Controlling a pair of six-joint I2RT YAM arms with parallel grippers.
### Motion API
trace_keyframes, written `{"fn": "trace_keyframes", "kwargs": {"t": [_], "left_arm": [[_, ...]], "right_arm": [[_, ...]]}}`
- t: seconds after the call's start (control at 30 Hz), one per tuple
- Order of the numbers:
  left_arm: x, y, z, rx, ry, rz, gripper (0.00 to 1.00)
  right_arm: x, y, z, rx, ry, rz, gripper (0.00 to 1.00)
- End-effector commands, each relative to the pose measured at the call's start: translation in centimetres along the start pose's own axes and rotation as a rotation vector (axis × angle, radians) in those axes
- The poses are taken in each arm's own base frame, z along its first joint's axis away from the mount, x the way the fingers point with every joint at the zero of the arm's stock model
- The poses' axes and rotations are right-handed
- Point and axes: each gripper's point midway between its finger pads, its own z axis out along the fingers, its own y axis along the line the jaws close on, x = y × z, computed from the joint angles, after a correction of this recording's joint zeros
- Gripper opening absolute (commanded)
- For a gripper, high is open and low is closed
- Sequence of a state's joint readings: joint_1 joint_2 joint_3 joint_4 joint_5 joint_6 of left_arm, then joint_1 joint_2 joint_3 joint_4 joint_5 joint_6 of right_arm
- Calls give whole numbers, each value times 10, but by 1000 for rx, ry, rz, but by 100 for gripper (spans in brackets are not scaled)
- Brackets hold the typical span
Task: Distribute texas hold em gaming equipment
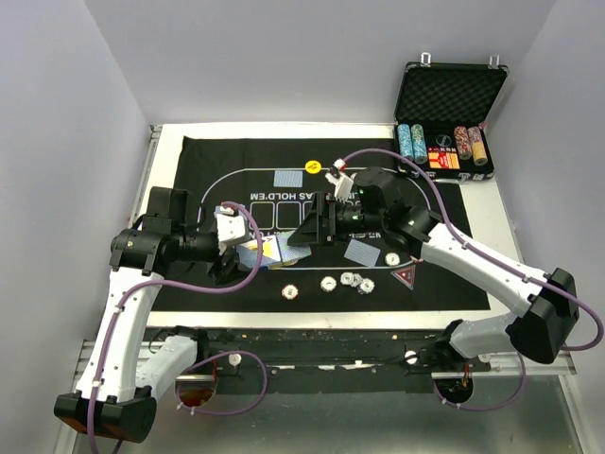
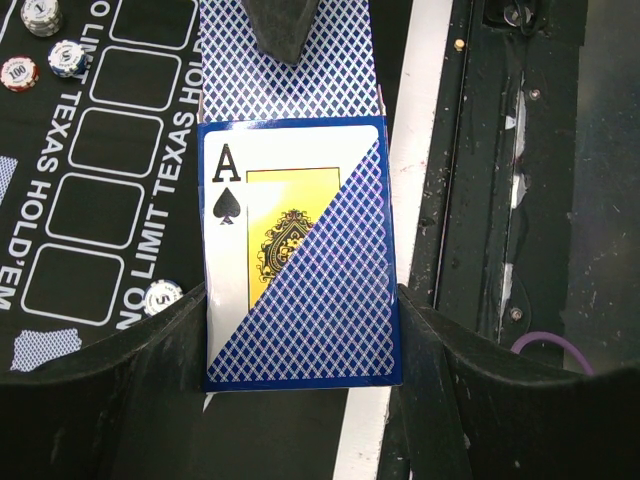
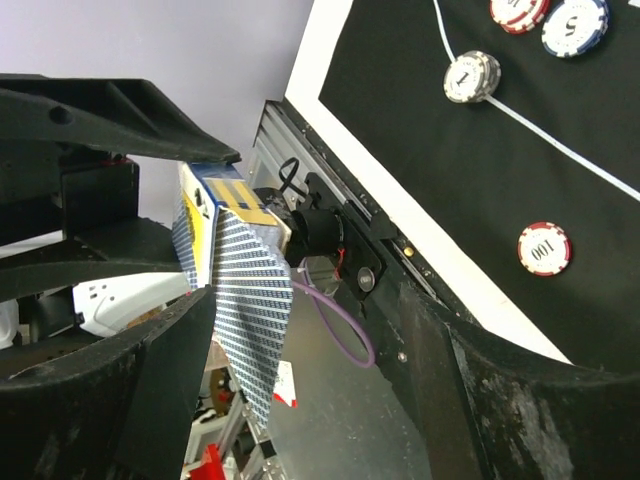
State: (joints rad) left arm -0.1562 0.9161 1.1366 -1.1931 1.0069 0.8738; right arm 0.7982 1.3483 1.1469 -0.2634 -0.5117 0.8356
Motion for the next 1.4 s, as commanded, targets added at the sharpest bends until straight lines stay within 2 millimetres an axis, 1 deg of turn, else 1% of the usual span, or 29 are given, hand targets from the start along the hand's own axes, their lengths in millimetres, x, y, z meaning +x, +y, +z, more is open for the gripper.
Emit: {"fn": "trace_keyframes", "kwargs": {"t": [0.0,0.03,0.17,0.23,0.3,0.4,0.47,0.67,0.83,1.0,1.2,1.37], "left_arm": [[-12,-1,-1,6,-47,35,19],[-12,-1,-1,4,-48,40,19],[-12,0,-1,2,-46,39,19],[-13,0,-1,2,-48,38,19],[-13,1,-1,3,-47,36,19],[-13,1,-1,2,-48,35,20],[-13,1,-1,2,-48,37,19],[-15,1,-2,-3,-50,41,19],[-16,1,-3,-3,-52,43,19],[-17,0,-3,-1,-57,39,19],[-17,-1,-3,2,-58,37,19],[-18,-1,-3,2,-62,41,19]], "right_arm": [[5,-9,7,10,4,26,78],[6,-8,7,10,6,27,75],[7,-10,5,18,3,38,72],[6,-10,2,25,-11,50,67],[6,-9,-1,26,-21,58,62],[5,-9,-5,37,-33,79,49],[4,-9,-9,37,-38,87,45],[2,-9,-18,50,-52,93,43],[2,-14,-26,77,-59,86,43],[-3,-20,-34,127,-77,62,43],[-16,-16,-47,163,-105,29,43],[-21,-11,-56,165,-107,33,43]]}}
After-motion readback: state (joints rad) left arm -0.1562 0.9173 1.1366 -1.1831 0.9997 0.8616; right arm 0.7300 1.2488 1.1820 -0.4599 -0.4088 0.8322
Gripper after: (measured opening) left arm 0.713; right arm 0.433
